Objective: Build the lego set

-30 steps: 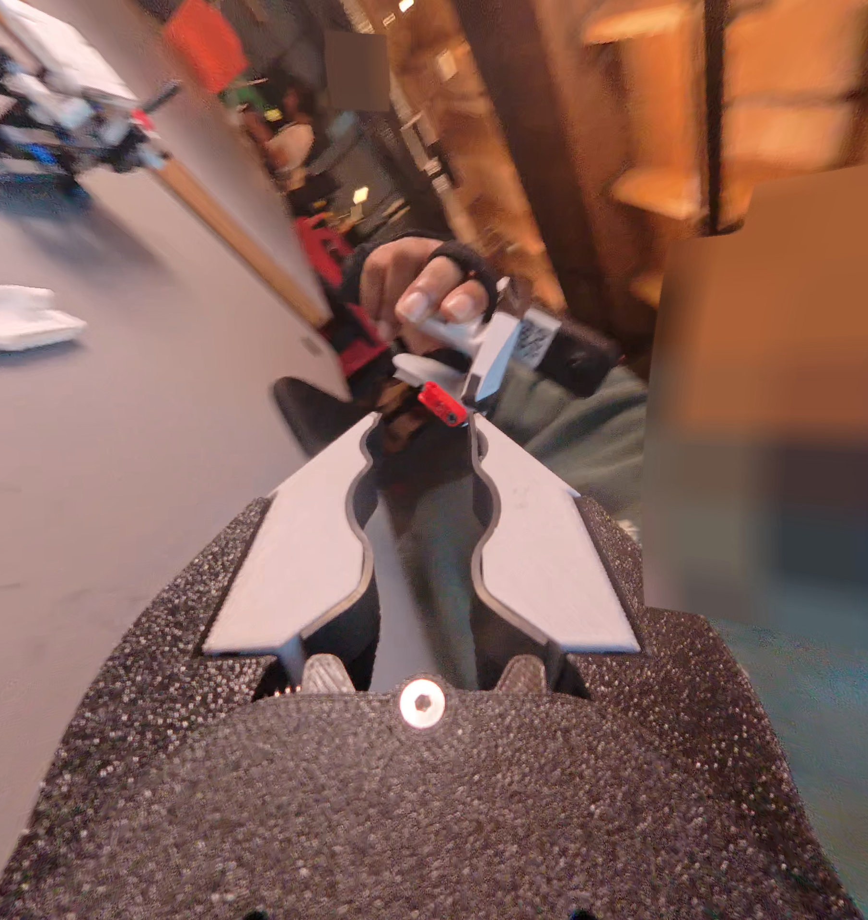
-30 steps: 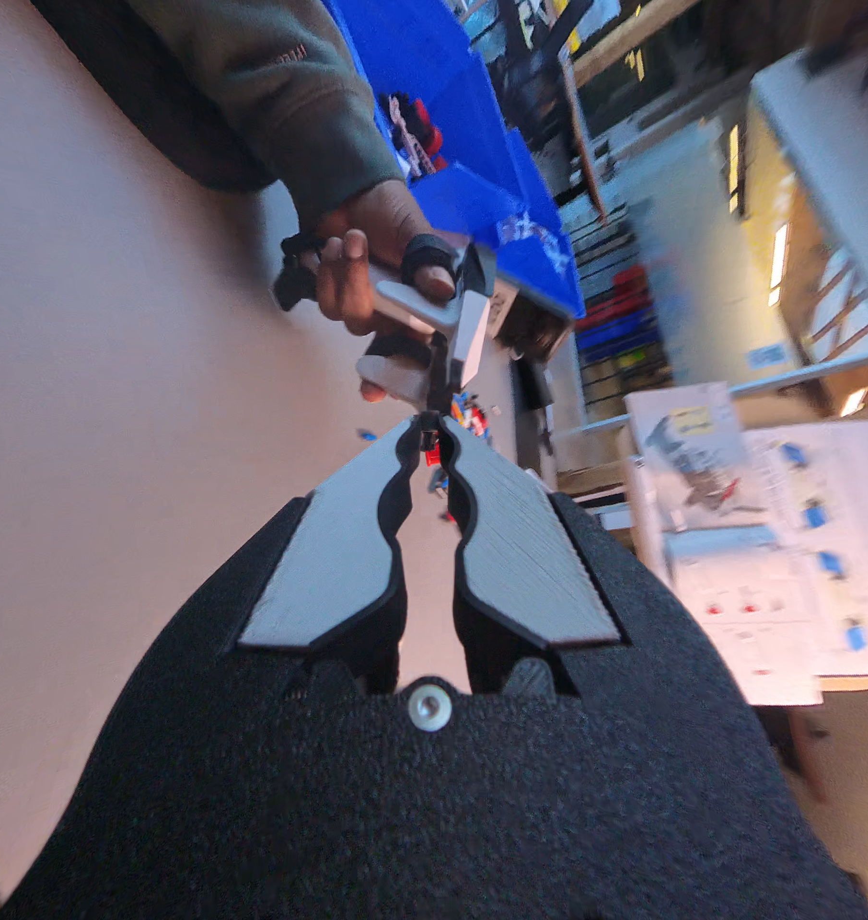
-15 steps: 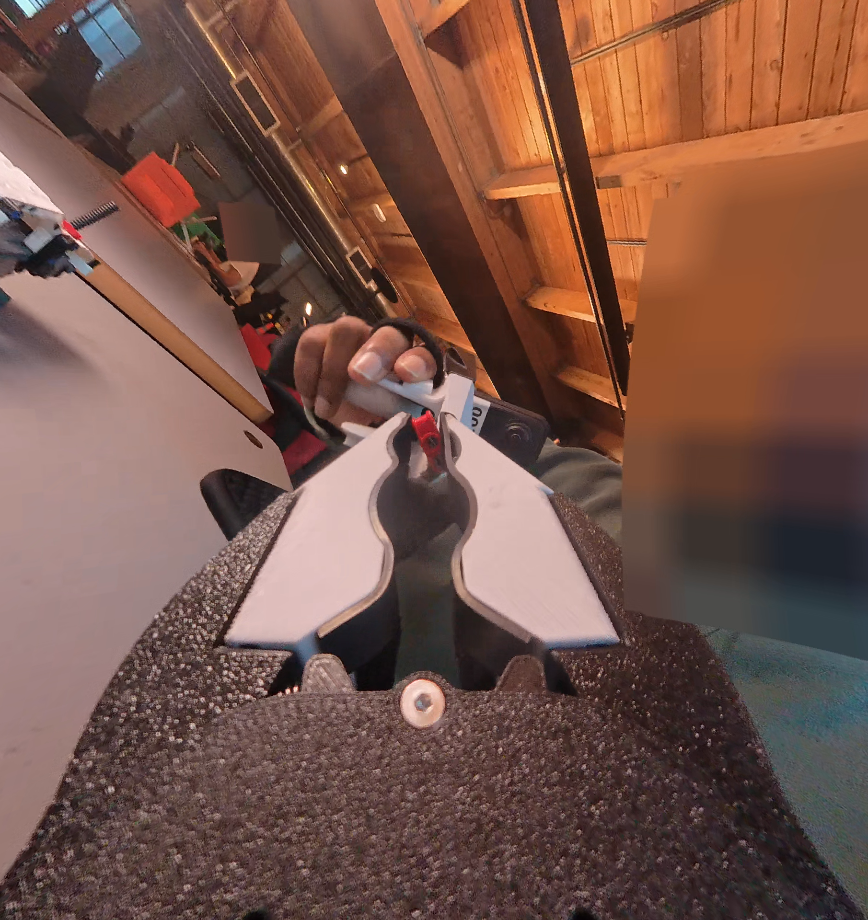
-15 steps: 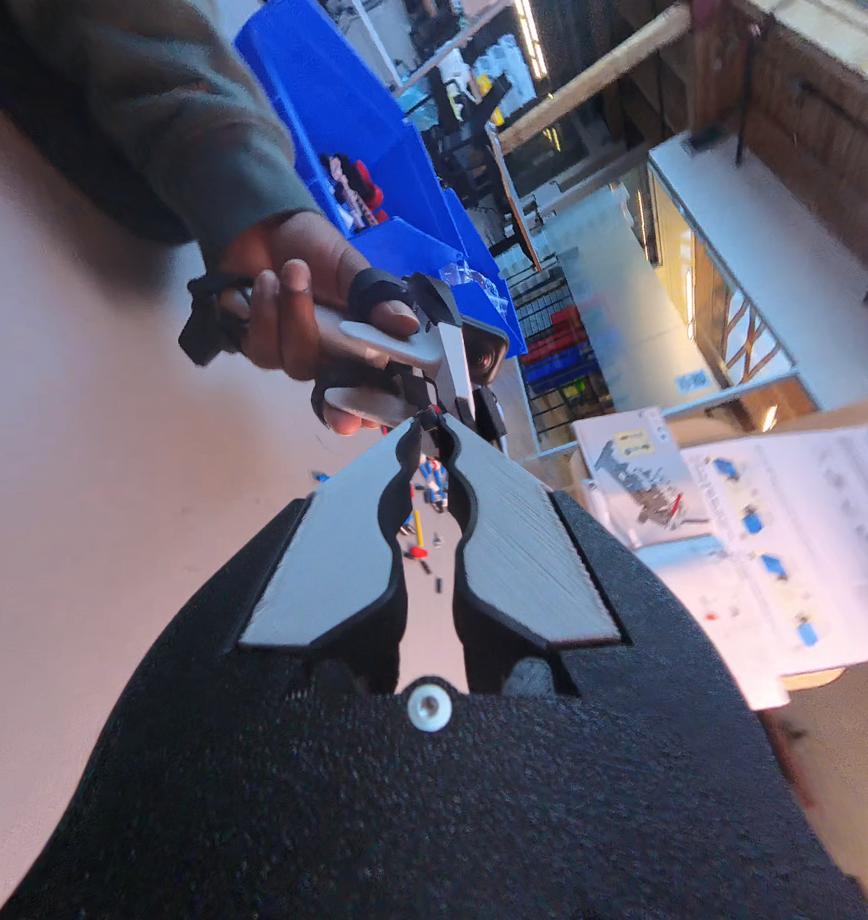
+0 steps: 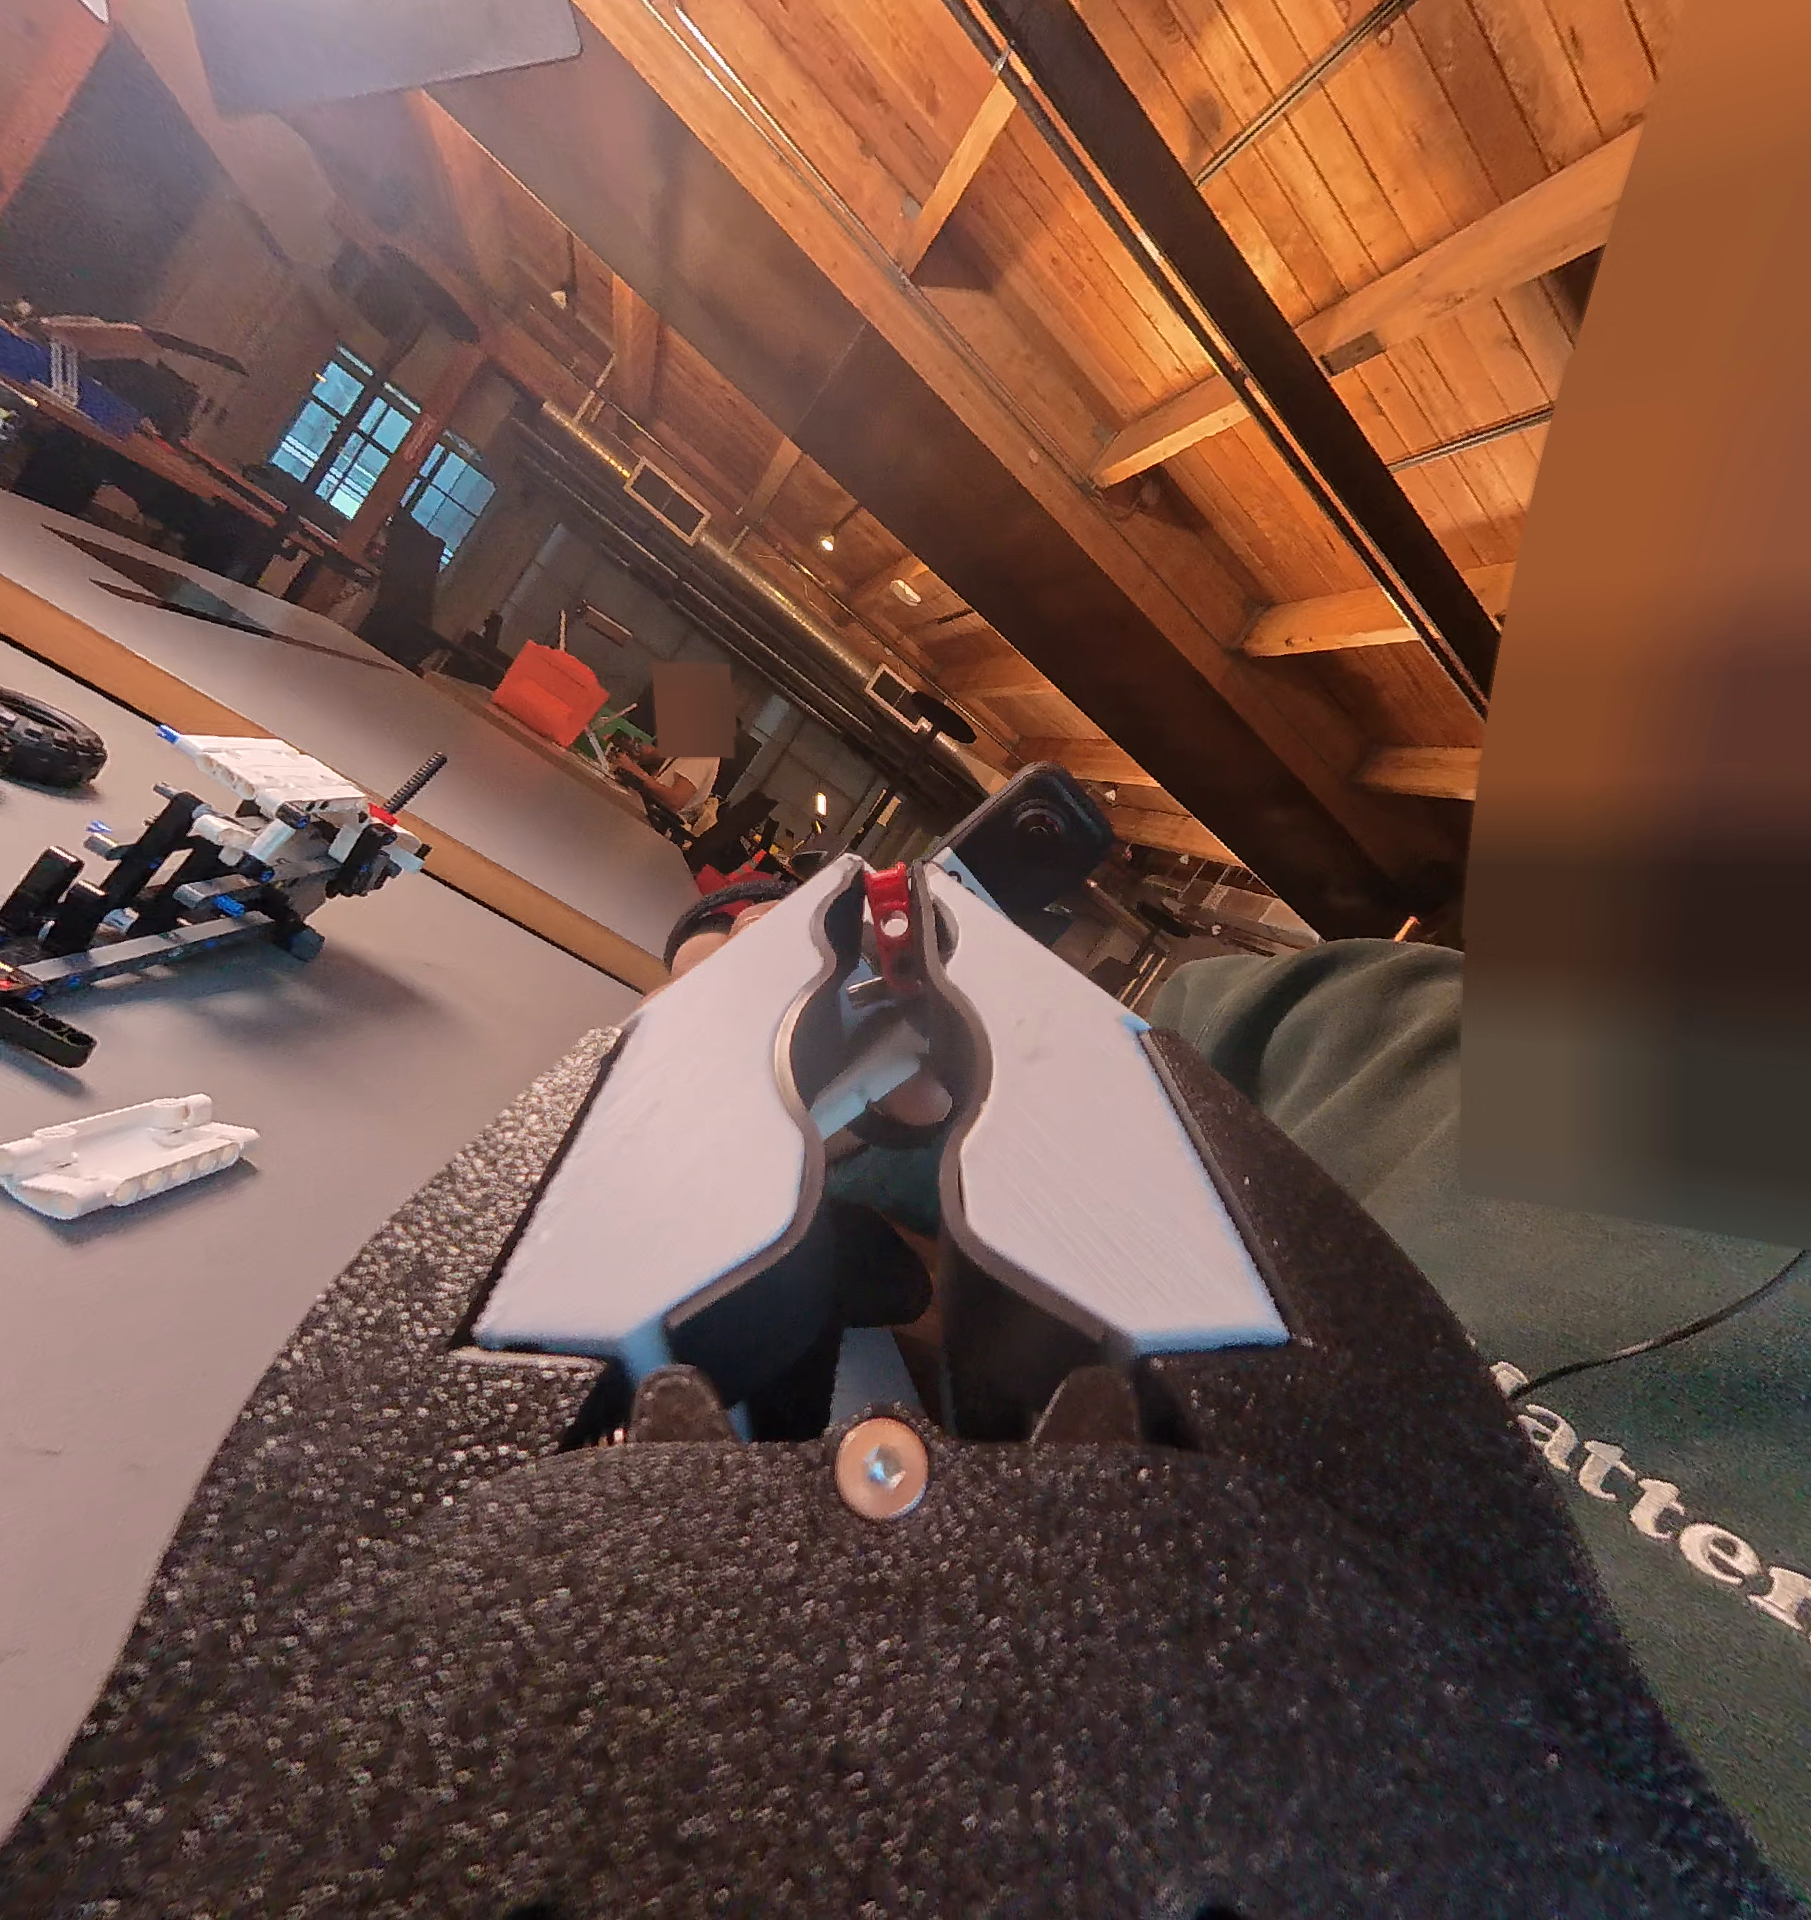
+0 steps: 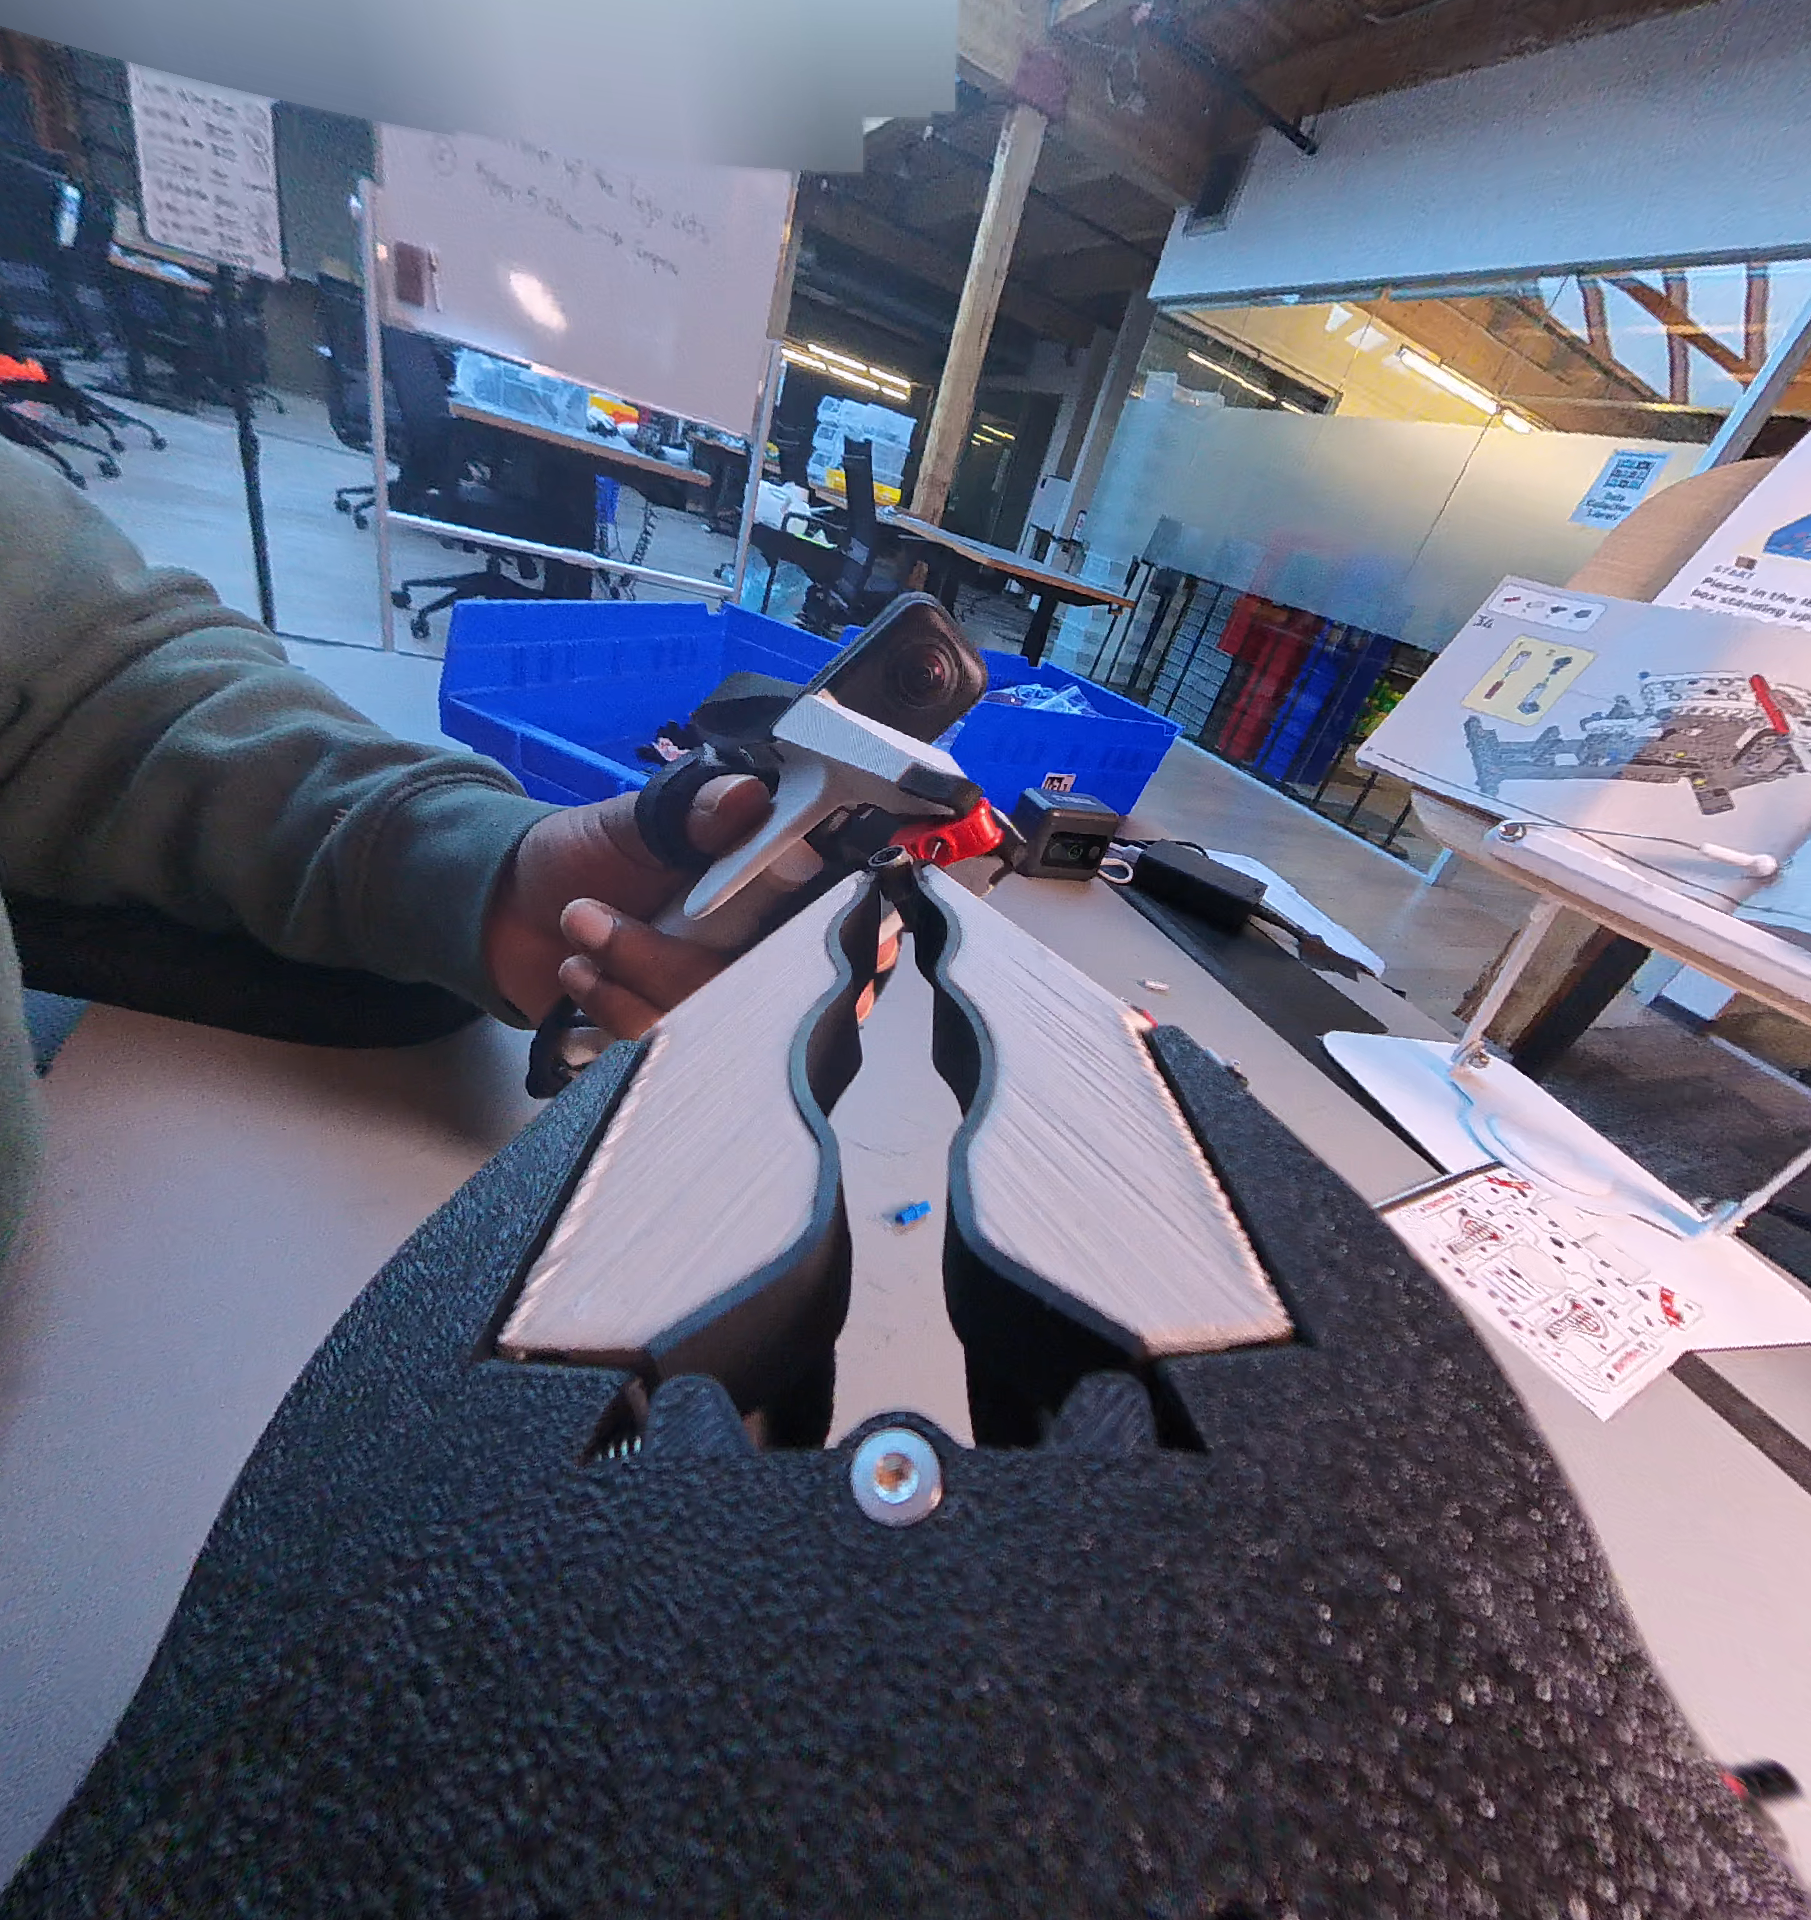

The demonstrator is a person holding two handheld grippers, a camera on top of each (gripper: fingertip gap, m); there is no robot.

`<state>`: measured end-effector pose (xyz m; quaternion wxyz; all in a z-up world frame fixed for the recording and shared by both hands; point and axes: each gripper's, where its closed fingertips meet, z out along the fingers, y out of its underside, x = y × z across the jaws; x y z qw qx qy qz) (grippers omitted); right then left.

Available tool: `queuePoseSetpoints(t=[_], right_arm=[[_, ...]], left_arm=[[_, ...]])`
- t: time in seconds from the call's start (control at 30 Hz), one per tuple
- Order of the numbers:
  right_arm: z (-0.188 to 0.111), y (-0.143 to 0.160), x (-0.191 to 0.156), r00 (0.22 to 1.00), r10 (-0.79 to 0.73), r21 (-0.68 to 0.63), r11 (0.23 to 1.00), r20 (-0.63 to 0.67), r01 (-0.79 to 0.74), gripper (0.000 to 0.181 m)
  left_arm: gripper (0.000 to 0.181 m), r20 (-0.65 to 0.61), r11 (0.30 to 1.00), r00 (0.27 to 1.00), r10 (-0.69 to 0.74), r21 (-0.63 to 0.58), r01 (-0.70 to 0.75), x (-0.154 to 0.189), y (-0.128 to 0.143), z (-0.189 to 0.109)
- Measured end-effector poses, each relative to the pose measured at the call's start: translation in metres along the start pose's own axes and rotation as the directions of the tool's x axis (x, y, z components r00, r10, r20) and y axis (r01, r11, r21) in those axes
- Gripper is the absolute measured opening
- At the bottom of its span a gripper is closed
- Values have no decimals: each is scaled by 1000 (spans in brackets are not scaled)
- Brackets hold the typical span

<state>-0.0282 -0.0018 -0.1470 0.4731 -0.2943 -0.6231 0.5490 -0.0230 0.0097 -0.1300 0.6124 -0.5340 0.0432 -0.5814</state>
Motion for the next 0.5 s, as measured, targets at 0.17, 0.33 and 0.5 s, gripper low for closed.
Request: queuePoseSetpoints(t=[0.17, 0.33, 0.5], right_arm=[[1, -1, 1, 1000, 27, 9, 1000, -2, -27, 6], [4, -1, 3, 1000, 29, 9, 1000, -12, -29, 6], [3, -16, 7, 999, -17, 43, 999, -37, 19, 30]], left_arm=[[8, 7, 999, 999, 33, 1, -33, 1, -2, 0], [8, -2, 1000, 1000, 6, 28, -6, 0, -5, -2], [8, -141, 985, 983, -118, 111, 134, 7, -20, -12]])
